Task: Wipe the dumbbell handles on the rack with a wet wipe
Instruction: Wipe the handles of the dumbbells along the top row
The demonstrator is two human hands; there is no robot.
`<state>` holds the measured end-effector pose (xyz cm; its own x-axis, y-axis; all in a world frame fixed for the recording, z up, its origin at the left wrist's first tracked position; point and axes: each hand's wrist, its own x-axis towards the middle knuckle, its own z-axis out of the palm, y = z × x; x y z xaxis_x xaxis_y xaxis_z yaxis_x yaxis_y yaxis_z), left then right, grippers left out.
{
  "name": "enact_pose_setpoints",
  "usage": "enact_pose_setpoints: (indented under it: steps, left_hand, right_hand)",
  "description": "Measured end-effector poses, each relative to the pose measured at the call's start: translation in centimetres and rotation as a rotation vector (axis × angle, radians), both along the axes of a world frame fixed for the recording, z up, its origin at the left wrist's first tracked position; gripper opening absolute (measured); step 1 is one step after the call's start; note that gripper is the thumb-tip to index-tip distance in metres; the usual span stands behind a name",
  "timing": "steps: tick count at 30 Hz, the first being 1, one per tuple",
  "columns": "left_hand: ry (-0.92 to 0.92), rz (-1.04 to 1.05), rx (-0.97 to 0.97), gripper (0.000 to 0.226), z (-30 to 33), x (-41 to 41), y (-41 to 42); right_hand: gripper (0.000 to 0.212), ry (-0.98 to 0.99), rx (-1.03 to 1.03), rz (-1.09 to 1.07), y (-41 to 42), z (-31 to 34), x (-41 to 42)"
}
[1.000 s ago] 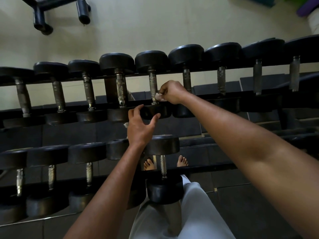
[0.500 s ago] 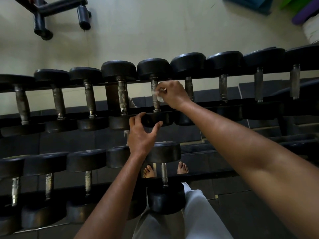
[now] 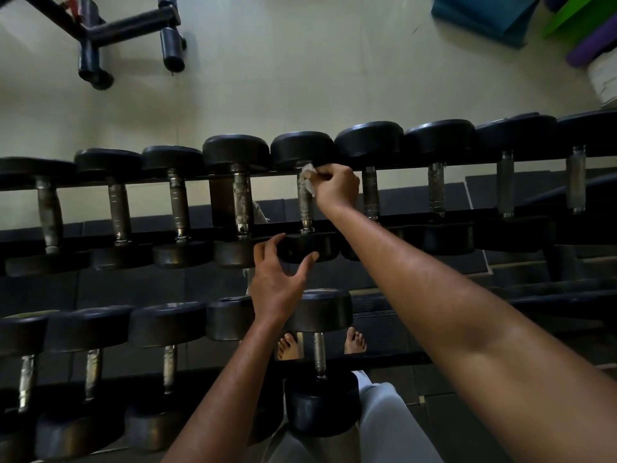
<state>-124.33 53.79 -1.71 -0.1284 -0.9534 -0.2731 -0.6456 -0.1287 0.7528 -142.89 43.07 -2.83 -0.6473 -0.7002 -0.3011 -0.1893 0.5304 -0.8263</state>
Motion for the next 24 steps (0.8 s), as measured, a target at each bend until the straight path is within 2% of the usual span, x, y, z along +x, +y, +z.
enact_pose_setpoints:
  steps: [3,7,12,15,19,22,24]
  left_hand:
    - [0.018,0.004,0.000,0.077,0.2,0.0,0.1]
    - [0.026,0.008,0.000,0.076,0.2,0.0,0.1]
    - [0.038,0.005,0.003,0.076,0.3,0.0,0.1]
    - [0.042,0.006,0.003,0.076,0.1,0.1,0.1]
    - [0.043,0.004,0.006,0.077,0.1,0.1,0.0]
    - [0.043,0.001,0.003,0.076,0.0,0.1,0.0]
    - [0.047,0.000,0.005,0.076,-0.1,0.2,0.0]
  right_hand:
    - [0.030,-0.430,0.028,-0.223,-0.8,0.6,-0.5]
    - [0.003,-0.343,0.103,-0.013,-0.7,0.5,-1.2]
    - [0.007,-0.677,0.030,0.115,0.3,1.3,-2.2]
    - [0.016,-0.635,0.026,0.186,0.6,0.2,-2.5]
    - [0.003,-0.510,0.008,0.067,-0.3,-0.1,-2.5]
    - [0.011,-0.518,0.048,-0.022,-1.0,0.6,-2.8]
    - [0.009,-0.477,0.118,0.031,-0.8,0.7,-2.8]
